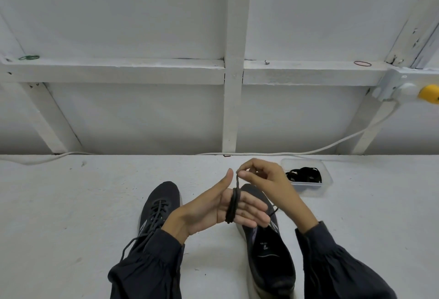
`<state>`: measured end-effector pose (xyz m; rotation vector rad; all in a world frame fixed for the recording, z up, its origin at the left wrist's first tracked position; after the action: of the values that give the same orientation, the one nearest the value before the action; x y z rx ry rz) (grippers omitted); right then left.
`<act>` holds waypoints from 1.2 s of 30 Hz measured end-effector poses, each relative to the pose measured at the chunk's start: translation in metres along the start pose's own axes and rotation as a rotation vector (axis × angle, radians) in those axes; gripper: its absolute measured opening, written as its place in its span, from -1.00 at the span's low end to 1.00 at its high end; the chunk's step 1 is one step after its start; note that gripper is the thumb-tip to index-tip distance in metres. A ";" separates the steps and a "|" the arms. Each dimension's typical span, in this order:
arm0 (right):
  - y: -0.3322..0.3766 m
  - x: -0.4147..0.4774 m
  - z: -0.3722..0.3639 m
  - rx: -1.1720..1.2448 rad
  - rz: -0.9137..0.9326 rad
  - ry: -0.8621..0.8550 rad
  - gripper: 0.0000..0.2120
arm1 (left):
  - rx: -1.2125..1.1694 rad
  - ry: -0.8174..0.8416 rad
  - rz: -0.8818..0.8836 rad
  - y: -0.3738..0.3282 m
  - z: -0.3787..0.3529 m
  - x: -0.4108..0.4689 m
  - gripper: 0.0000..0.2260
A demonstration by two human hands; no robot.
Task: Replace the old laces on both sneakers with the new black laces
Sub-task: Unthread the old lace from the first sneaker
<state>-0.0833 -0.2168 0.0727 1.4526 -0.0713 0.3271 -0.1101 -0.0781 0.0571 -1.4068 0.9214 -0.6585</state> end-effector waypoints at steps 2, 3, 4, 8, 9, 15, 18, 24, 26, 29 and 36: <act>-0.015 -0.006 -0.007 0.016 -0.034 -0.009 -0.91 | -0.081 -0.040 -0.035 -0.003 0.000 0.001 -0.19; -0.022 -0.011 -0.011 0.019 -0.047 0.006 -0.93 | -0.120 -0.074 -0.053 -0.004 0.002 0.001 -0.20; -0.028 -0.016 -0.016 0.002 -0.060 0.009 -0.90 | -0.150 -0.106 -0.070 -0.005 0.005 0.001 -0.20; -0.042 -0.036 -0.026 0.026 -0.118 -0.004 -0.73 | -0.180 -0.180 -0.095 -0.003 0.014 0.000 -0.19; -0.042 -0.040 -0.026 0.035 -0.120 0.011 -0.80 | -0.181 -0.182 -0.094 -0.002 0.014 0.000 -0.19; -0.035 -0.052 -0.027 -0.092 -0.178 0.205 -0.88 | -0.154 -0.261 -0.137 -0.006 0.012 0.002 -0.24; -0.028 -0.057 -0.031 -0.220 -0.190 0.353 -0.80 | -0.120 -0.281 -0.134 -0.006 0.014 0.004 -0.26; 0.011 -0.050 -0.030 -0.229 -0.166 0.549 -0.85 | 0.017 -0.342 0.023 0.009 0.014 0.006 -0.27; 0.024 -0.035 -0.020 -0.206 -0.113 0.481 -0.84 | 0.054 -0.327 0.081 0.014 0.010 0.005 -0.27; 0.032 -0.008 -0.004 -0.258 -0.030 0.354 -0.81 | -0.001 -0.223 0.051 0.016 0.005 0.008 -0.15; -0.005 0.014 0.001 -0.148 0.012 0.145 -0.87 | -0.036 -0.152 -0.052 0.001 0.005 0.007 -0.07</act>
<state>-0.0686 -0.2155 0.0711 1.2787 0.0125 0.4271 -0.1026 -0.0815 0.0549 -1.4951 0.7828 -0.5678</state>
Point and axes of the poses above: each hand's wrist, its own x-axis towards the middle knuckle, its own z-axis out of the back of the hand, y = z × x, the point moved 4 cm from there along x, towards the middle knuckle, and after that the axes turned 13 degrees about x, right-handed, at the moved point
